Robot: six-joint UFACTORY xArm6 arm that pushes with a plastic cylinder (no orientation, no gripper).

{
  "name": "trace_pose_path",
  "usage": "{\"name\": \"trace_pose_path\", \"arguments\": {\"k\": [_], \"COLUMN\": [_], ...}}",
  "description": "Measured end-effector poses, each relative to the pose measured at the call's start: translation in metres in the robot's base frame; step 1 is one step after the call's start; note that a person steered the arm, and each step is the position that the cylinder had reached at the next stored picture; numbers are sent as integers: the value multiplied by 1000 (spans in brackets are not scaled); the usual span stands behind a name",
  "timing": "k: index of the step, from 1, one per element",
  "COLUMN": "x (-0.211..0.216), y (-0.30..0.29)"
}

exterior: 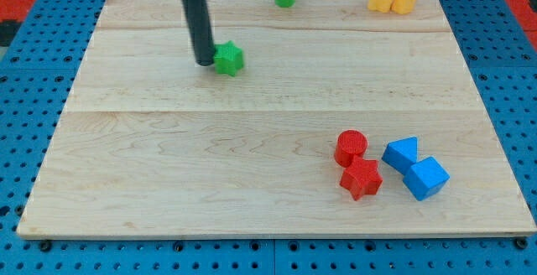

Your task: Move the green star towards the bottom of the yellow blocks

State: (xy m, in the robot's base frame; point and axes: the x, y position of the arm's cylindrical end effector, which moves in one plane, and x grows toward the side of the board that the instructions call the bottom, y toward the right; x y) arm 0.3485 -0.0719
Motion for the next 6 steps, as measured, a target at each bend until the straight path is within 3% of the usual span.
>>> {"name": "trace_pose_path", "arguments": {"k": [2, 4, 5, 6], "x": [-8, 16, -17, -44], "y": [140, 226, 267, 272]}}
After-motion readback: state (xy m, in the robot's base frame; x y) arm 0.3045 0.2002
